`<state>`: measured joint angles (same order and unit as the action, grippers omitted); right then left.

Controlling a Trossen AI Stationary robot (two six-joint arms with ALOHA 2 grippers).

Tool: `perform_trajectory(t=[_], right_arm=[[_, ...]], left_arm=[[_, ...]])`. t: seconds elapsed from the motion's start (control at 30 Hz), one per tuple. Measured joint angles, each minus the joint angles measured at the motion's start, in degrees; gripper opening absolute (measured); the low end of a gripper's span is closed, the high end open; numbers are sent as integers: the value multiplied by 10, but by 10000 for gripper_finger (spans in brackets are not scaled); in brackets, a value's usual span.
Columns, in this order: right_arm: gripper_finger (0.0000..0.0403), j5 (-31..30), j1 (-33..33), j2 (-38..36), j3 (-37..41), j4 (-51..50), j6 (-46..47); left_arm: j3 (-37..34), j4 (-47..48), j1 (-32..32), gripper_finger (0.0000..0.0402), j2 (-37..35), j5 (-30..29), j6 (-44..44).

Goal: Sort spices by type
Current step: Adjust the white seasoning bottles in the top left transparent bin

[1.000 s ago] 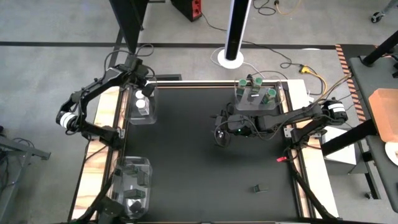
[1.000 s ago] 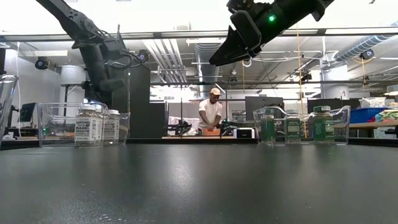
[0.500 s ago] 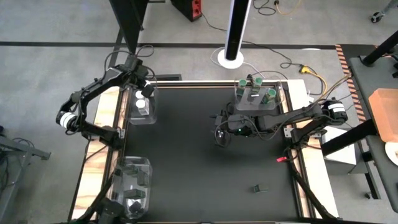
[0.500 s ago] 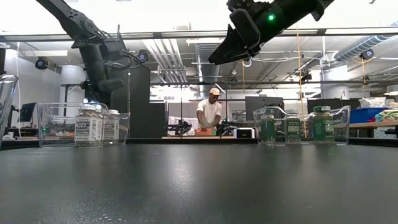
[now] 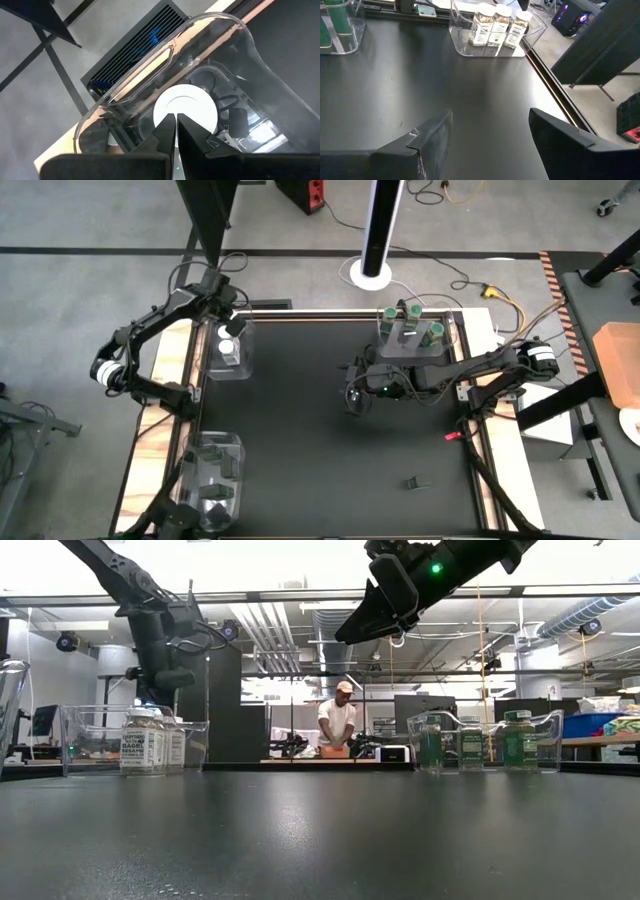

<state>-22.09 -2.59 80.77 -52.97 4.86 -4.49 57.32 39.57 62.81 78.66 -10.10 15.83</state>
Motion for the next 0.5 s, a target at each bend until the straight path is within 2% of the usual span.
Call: perform_trajectory(t=[0.3, 0.5], right_arm=[[243, 0, 0, 0, 0, 0, 5], [244, 0, 0, 0, 0, 2, 0]], left_arm=[[0, 0, 0, 0, 0, 4, -4], [0, -1, 0, 0, 0, 58, 1]])
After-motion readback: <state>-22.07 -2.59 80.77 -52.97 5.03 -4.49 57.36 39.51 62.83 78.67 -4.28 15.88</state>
